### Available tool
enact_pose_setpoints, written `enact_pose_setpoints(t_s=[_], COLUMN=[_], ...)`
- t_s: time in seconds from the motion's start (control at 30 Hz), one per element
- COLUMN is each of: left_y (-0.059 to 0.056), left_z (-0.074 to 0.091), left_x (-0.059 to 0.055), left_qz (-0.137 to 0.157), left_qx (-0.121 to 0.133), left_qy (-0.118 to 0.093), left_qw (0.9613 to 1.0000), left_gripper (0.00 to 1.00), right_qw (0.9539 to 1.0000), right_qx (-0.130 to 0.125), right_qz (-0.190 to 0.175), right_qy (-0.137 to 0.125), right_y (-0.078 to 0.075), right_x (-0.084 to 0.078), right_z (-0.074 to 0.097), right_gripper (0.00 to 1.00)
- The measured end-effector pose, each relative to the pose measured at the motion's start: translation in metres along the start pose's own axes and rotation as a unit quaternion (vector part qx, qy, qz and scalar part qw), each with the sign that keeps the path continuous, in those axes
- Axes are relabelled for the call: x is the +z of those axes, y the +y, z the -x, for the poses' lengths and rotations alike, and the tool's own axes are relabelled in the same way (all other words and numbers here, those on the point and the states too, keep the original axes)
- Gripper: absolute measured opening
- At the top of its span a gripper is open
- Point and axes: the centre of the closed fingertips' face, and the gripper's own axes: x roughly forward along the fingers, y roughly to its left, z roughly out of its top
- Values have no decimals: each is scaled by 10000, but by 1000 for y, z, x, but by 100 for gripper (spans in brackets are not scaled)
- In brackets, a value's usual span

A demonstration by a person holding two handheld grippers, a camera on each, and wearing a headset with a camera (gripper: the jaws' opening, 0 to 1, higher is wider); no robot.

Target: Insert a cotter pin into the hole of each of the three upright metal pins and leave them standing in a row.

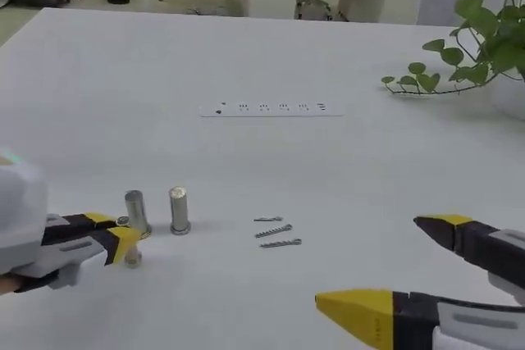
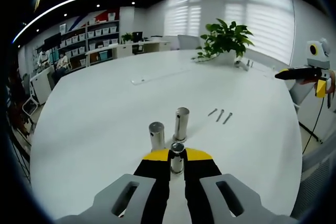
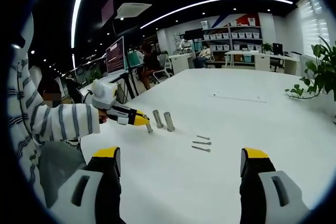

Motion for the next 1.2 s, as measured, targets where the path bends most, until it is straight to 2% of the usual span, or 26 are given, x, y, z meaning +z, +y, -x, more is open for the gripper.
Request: enact_pose_setpoints(t_s=[0.1, 0.2, 0.3, 0.37, 0.5, 0.63, 0.73, 0.87, 0.97, 1.2], left_y=[-8, -19, -33, -38, -49, -63, -80, -98, -111, -130], left_z=[6, 14, 22, 26, 32, 36, 39, 41, 42, 40], left_x=[7, 18, 26, 26, 20, 12, 7, 3, 0, -9], left_qz=[-146, -118, -384, -611, -1160, -1381, -1558, -1617, -1725, -1746], left_qx=[-180, -371, -590, -668, -764, -948, -1155, -1390, -1581, -1882], left_qy=[-113, -358, -463, -426, -179, -53, -32, -12, -7, 71], left_qw=[9997, 9986, 9964, 9950, 9901, 9859, 9810, 9770, 9722, 9665], left_gripper=[5, 5, 5, 5, 5, 5, 5, 5, 5, 5], right_qw=[9999, 9998, 9997, 9997, 9997, 9996, 9996, 9997, 9998, 9999], right_qx=[16, 49, 110, 149, 246, 284, 278, 241, 200, 114], right_qz=[131, 192, 189, 161, 35, 42, 62, 62, 62, -28], right_qy=[-10, 3, 82, 88, 46, 15, 19, -13, -48, -37], right_y=[2, 5, 9, 12, 19, 23, 26, 29, 32, 34], right_x=[3, 2, -4, -7, -8, -8, -9, -10, -12, -20], right_z=[-1, -4, -8, -9, -11, -11, -10, -5, 1, 10], right_gripper=[94, 94, 93, 93, 93, 93, 93, 92, 92, 93])
